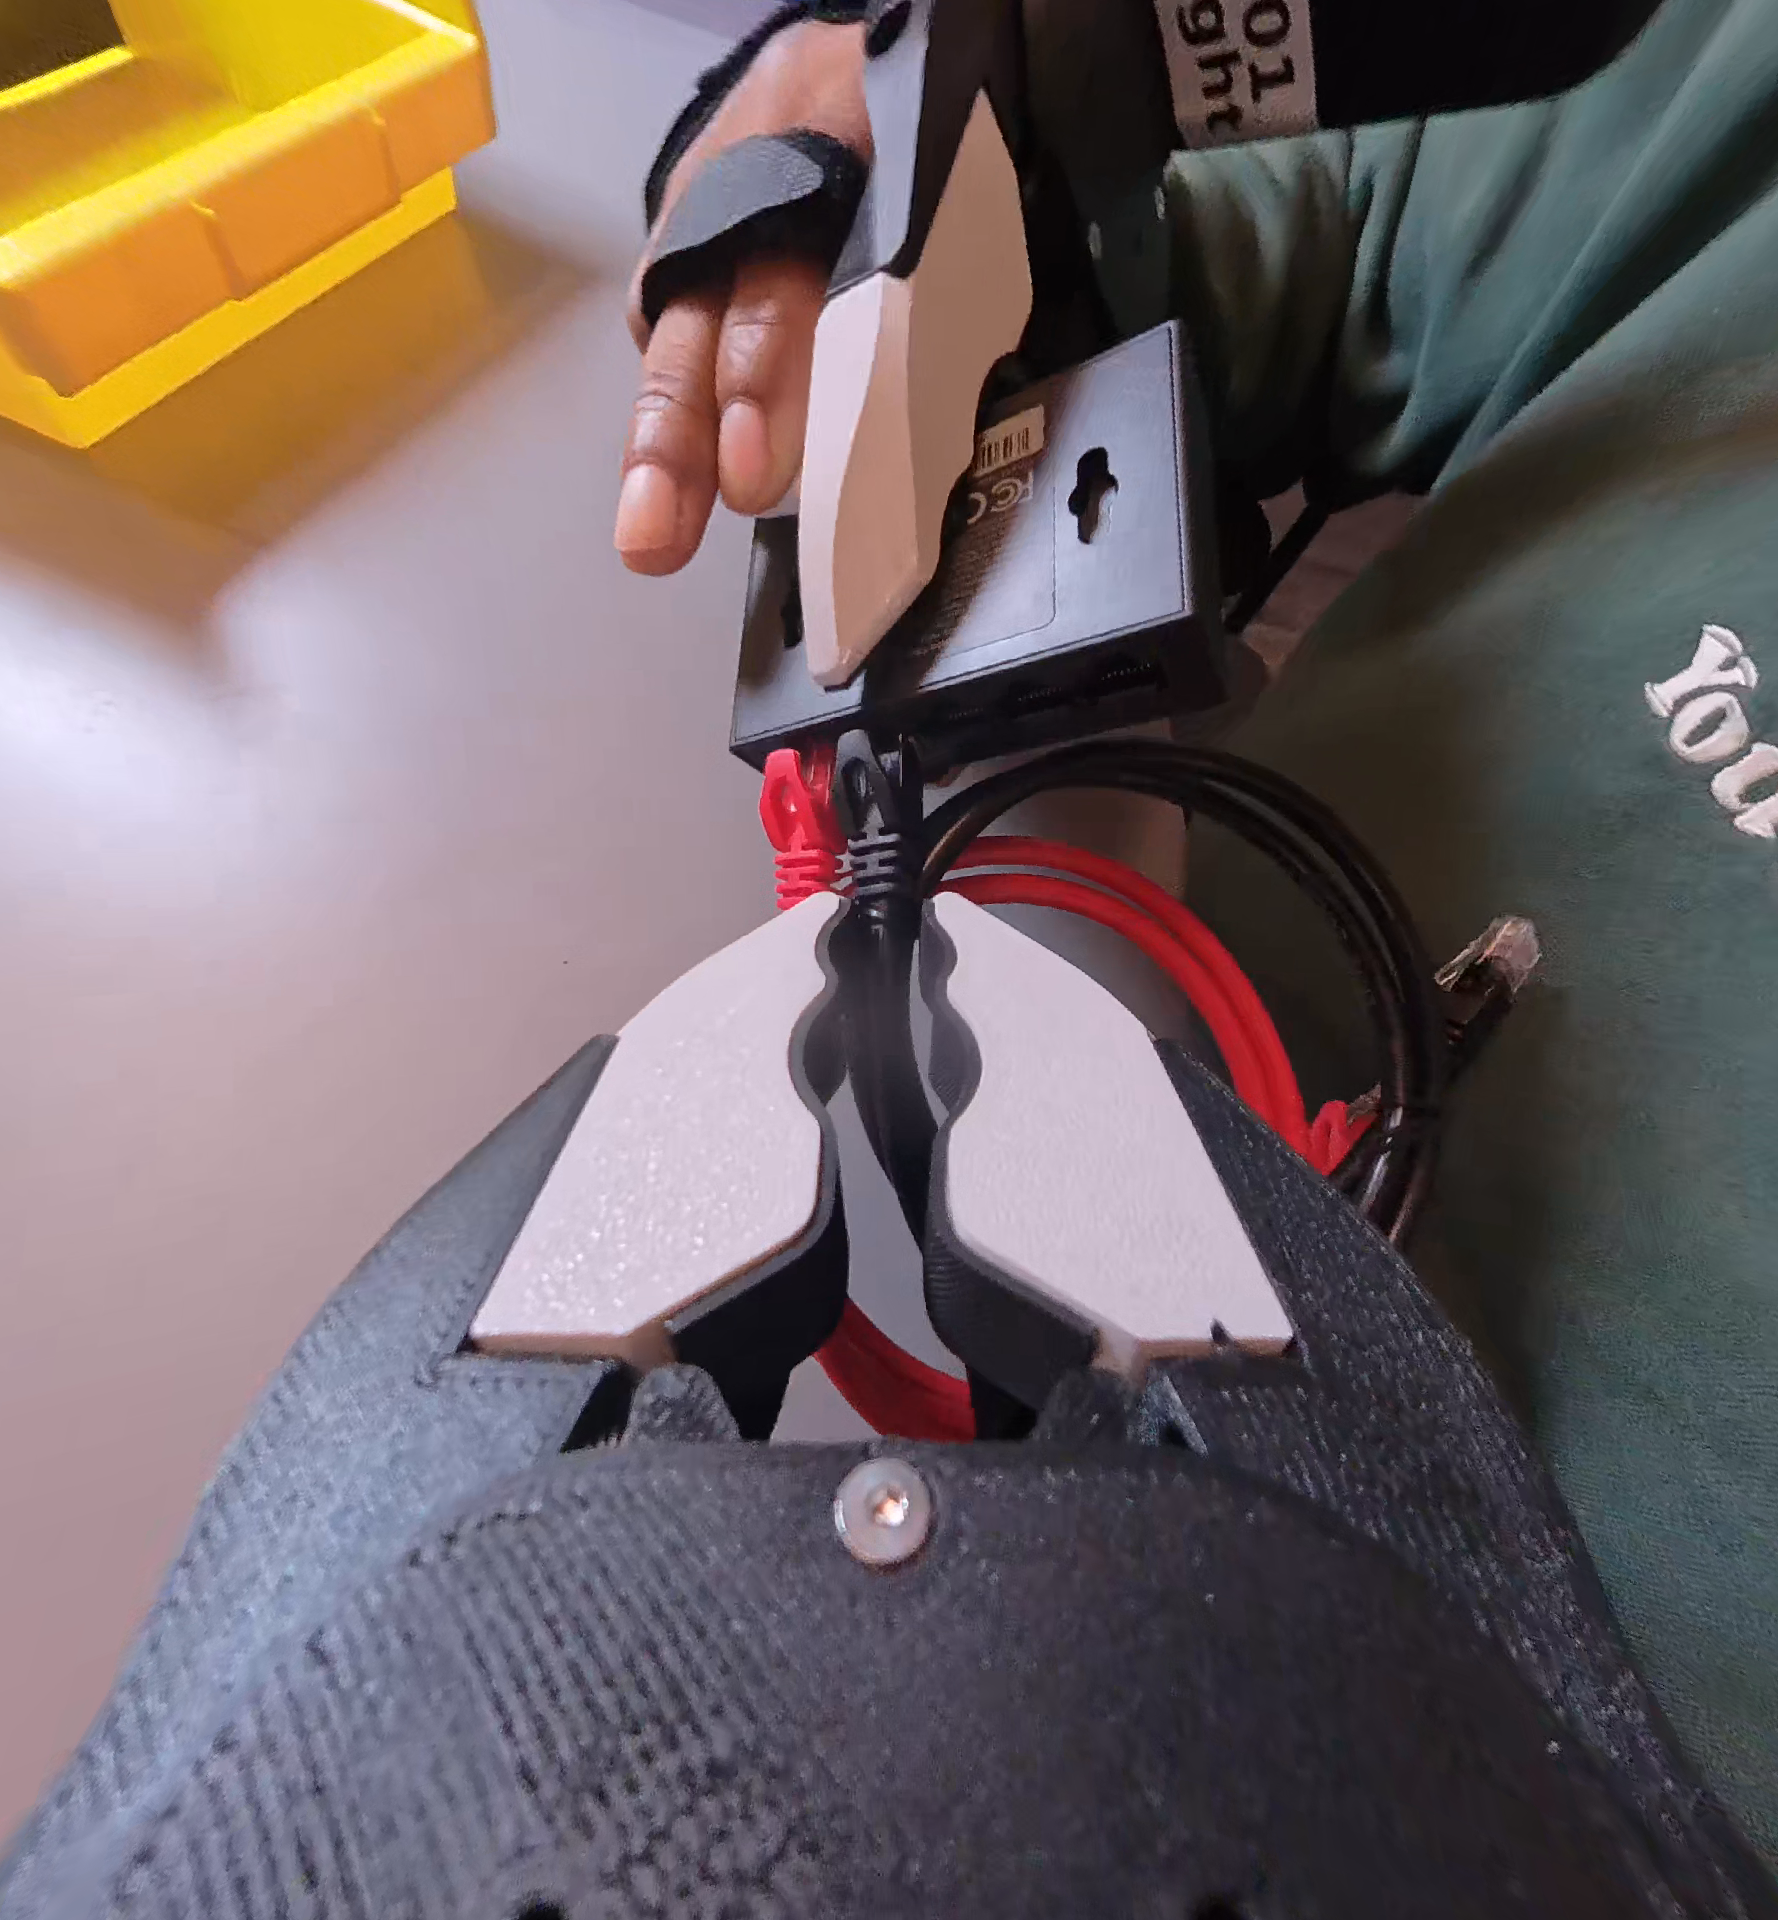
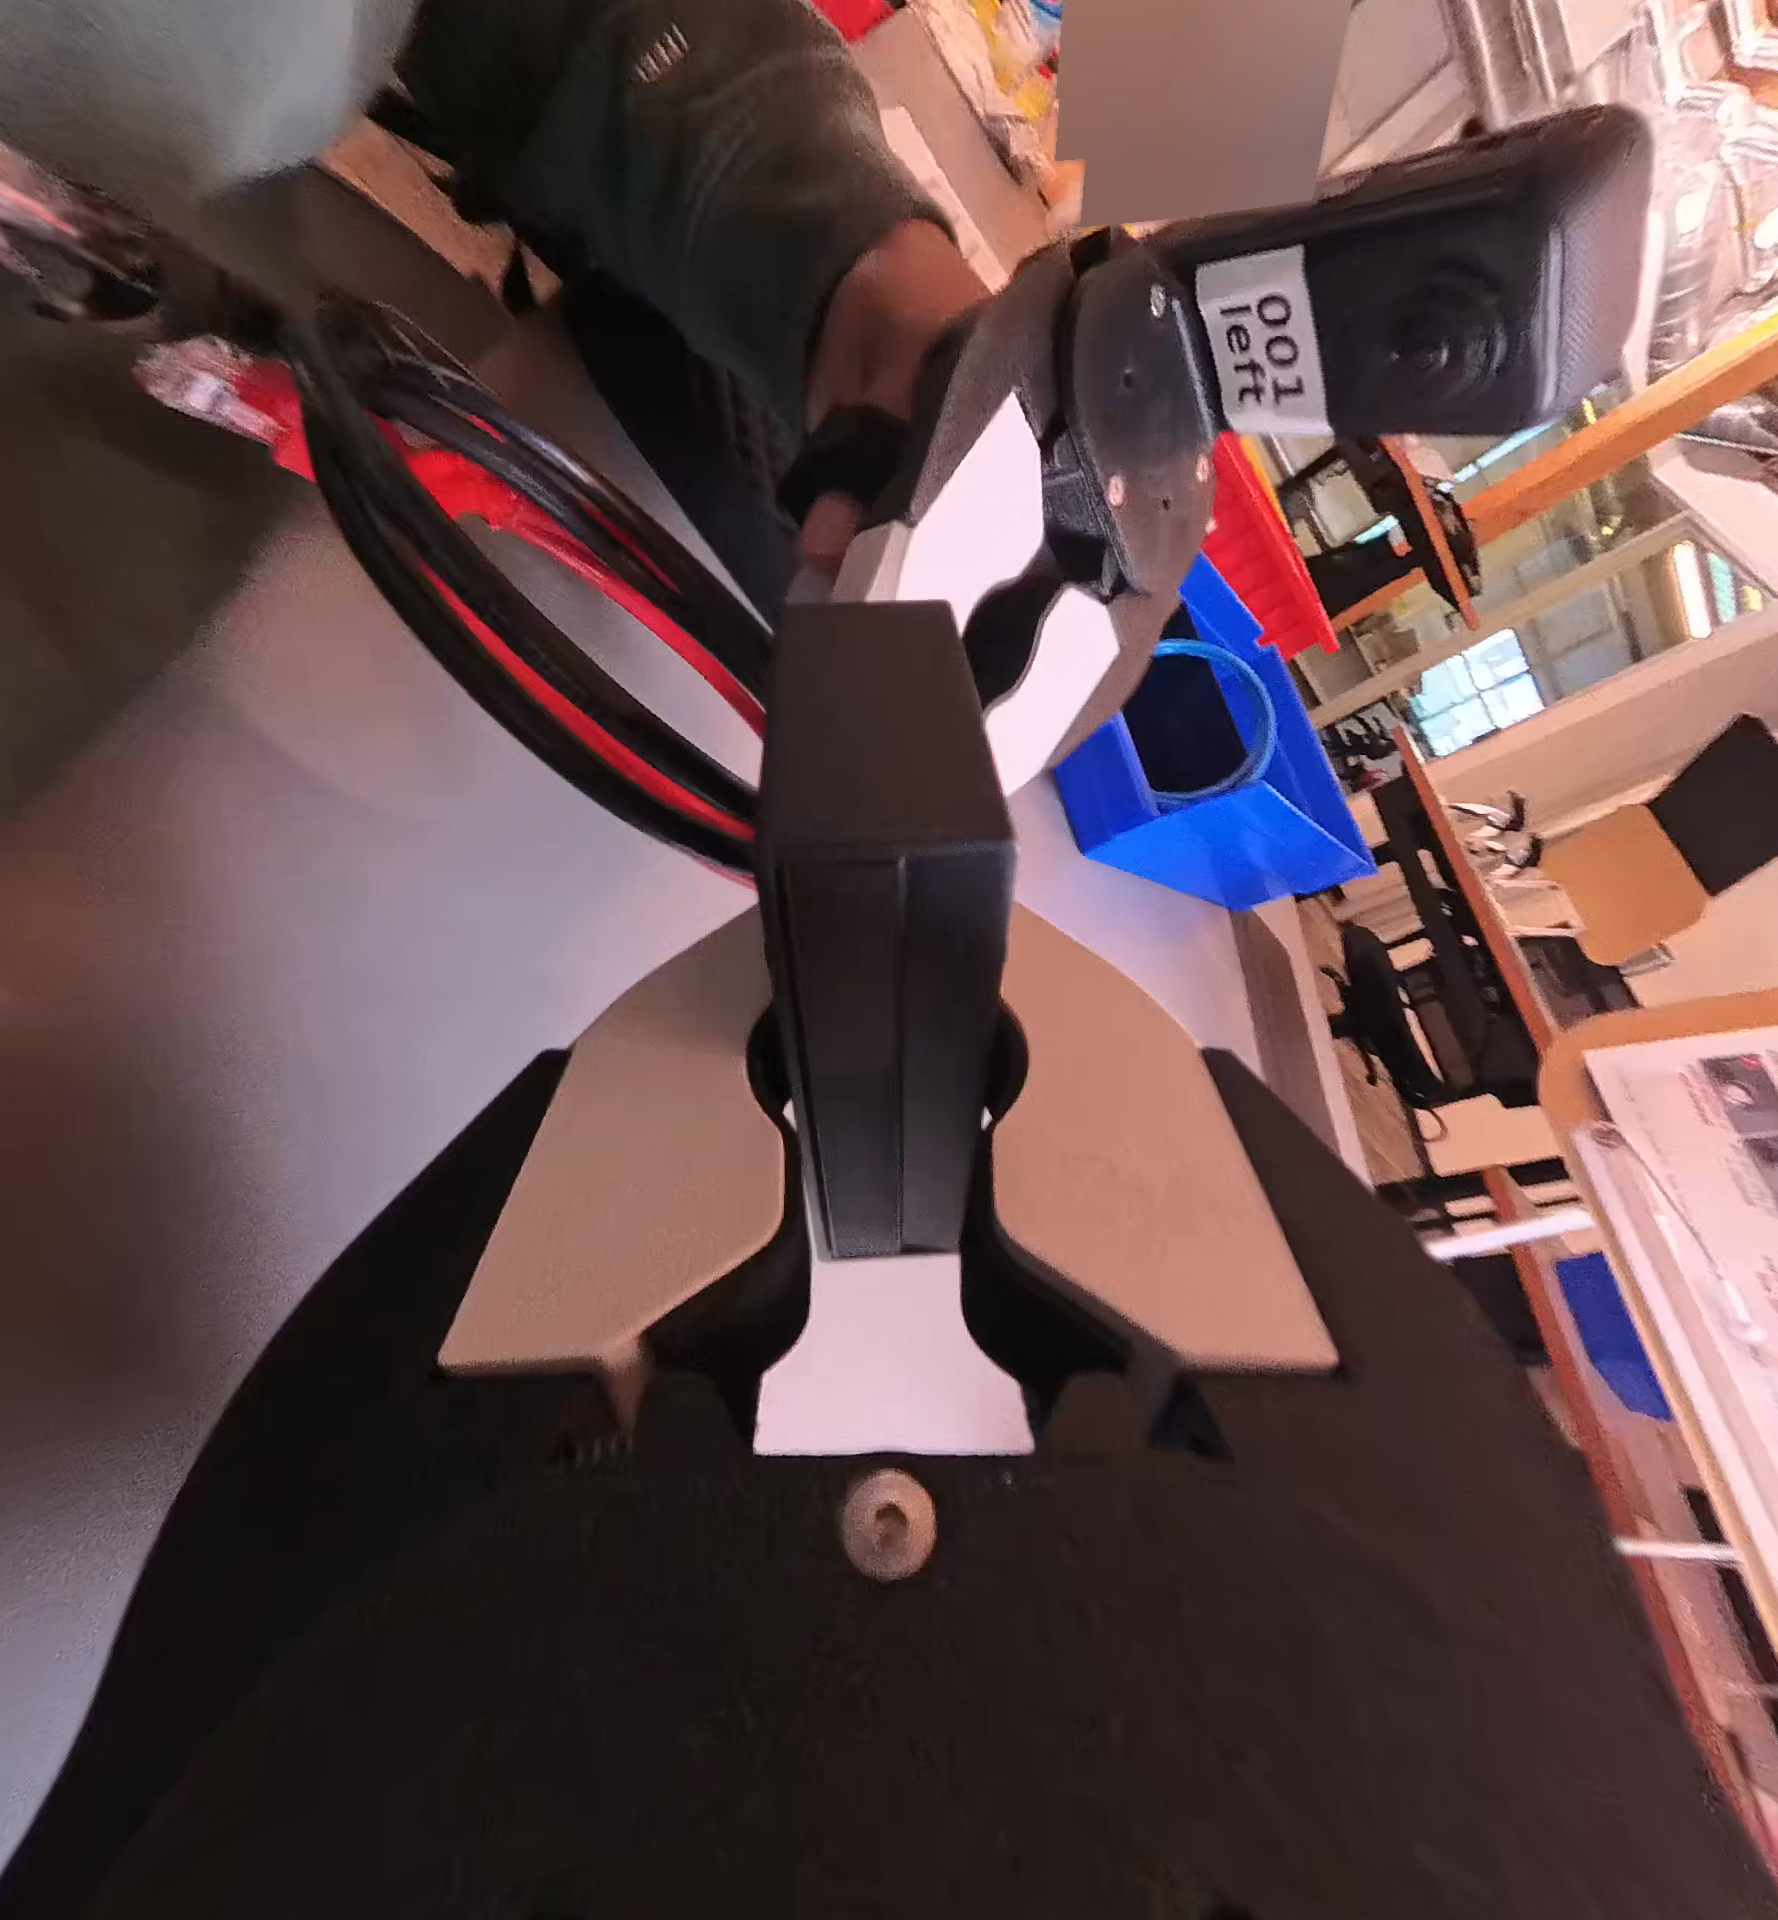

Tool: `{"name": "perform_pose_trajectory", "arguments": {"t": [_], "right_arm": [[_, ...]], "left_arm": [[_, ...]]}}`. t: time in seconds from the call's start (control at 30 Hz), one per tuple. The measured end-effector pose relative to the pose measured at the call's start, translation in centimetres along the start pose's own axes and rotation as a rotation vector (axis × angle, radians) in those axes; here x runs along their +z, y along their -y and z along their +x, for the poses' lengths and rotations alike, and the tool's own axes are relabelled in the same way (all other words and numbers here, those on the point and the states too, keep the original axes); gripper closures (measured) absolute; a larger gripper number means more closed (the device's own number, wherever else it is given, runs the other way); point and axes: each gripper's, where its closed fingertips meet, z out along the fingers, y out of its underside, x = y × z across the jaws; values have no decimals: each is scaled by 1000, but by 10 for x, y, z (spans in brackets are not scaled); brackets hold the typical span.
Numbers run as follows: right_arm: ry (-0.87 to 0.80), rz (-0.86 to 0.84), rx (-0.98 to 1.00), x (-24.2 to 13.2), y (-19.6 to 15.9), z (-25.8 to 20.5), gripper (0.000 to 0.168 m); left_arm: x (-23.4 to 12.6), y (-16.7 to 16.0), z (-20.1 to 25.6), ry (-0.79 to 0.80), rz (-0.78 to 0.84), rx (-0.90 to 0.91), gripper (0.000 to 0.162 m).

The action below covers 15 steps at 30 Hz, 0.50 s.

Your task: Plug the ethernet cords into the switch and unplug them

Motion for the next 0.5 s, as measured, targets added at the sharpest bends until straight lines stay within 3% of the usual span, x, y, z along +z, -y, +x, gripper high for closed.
{"name": "perform_pose_trajectory", "arguments": {"t": [0.13,0.37,0.43,0.5], "right_arm": [[-92,-104,-23,2,-16,14,132],[-90,-275,-183,6,-33,7,138],[-119,-293,-206,3,-34,13,138],[-155,-302,-208,-3,-36,21,138]], "left_arm": [[-4,0,-13,54,10,-78,150],[-6,-6,-17,55,7,-103,150],[-21,3,-20,69,62,-81,142],[-57,10,-44,208,94,-45,136]]}}
